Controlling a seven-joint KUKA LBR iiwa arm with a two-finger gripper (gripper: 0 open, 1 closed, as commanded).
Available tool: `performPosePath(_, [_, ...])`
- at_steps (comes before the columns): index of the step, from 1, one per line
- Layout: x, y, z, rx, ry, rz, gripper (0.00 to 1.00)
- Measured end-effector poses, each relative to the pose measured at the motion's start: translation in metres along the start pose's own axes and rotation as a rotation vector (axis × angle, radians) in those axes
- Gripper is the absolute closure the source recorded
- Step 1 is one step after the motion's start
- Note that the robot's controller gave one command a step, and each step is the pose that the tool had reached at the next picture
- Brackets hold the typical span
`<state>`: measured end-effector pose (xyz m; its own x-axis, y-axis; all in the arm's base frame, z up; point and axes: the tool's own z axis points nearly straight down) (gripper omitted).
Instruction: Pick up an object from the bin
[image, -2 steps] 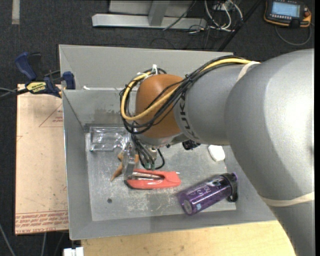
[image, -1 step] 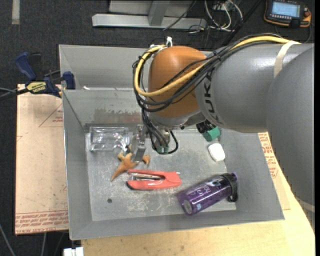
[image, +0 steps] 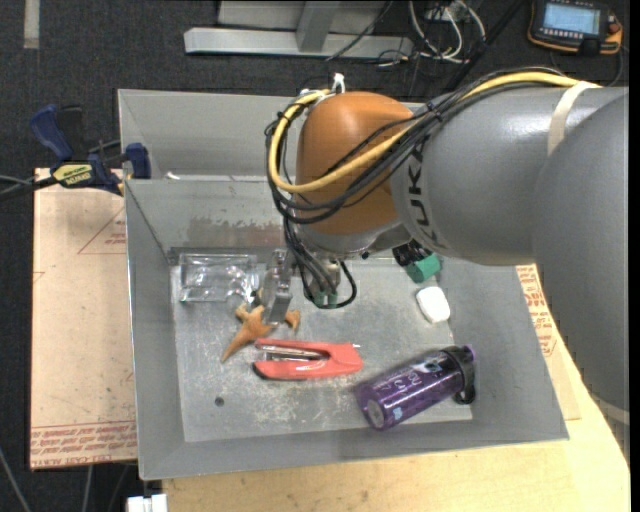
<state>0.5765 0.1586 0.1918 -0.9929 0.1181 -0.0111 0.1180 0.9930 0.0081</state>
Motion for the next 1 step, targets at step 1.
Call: performPosePath(1, [0.0161, 0.0026, 0.0287, -0.001, -0.005, -0.066, 1.00])
